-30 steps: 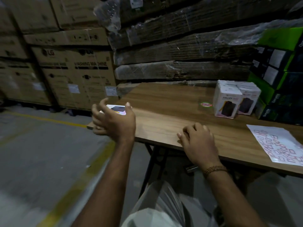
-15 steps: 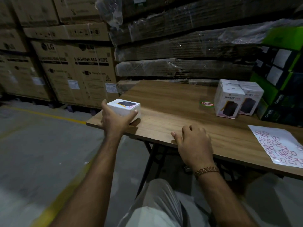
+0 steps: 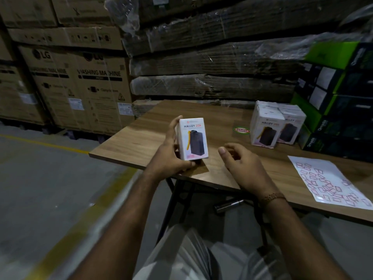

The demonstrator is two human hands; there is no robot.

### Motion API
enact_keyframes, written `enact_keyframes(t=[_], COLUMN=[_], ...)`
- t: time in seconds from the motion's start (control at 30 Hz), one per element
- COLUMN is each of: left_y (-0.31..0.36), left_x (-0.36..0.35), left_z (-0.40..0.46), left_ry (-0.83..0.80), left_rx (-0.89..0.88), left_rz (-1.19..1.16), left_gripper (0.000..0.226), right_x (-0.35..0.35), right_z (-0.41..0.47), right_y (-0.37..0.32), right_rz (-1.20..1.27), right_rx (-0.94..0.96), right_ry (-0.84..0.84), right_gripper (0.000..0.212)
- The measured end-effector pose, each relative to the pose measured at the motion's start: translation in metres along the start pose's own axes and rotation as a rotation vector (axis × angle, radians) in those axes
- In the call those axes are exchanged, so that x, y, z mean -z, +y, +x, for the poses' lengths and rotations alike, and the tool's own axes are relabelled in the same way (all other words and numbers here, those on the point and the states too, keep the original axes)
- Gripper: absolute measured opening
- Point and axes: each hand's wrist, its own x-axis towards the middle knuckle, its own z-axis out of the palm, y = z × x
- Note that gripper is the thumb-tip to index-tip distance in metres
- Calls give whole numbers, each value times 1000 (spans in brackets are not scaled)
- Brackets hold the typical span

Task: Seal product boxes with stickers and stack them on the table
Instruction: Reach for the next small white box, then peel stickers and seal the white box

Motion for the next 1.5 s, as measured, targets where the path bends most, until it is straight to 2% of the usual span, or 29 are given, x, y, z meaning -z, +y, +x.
enact_keyframes(t=[0.2,0.3,0.43,0.67,0.93,1.23,1.3,1.4,1.47,1.5], left_y=[14,18,15,11,11,17,17,17,19,22], left_x=[-41,-51,-51,-66,-76,-89,-92,-97,-103,-107], left_z=[4,9,15,15,20,21,22,19,12,6], left_ry=[-74,-126,-227,-108,6,104,114,157,289,383], left_rx=[-88,-122,-50,7,57,103,120,112,52,18], left_rz=[66,98,34,38,41,70,85,163,192,225], left_gripper=[128,131,145,108,94,82,87,119,133,133], right_x=[1,-2,0,2,2,-1,-1,2,6,9], right_z=[17,17,12,7,5,3,3,1,-2,-5], right_y=[17,27,32,34,32,31,31,32,32,33], right_rz=[110,201,197,209,197,185,209,235,240,230], right_rx=[83,127,162,173,138,135,119,96,81,68], right_ry=[-20,-26,73,119,123,188,218,286,321,330], right_gripper=[85,82,86,89,85,70,66,57,51,48])
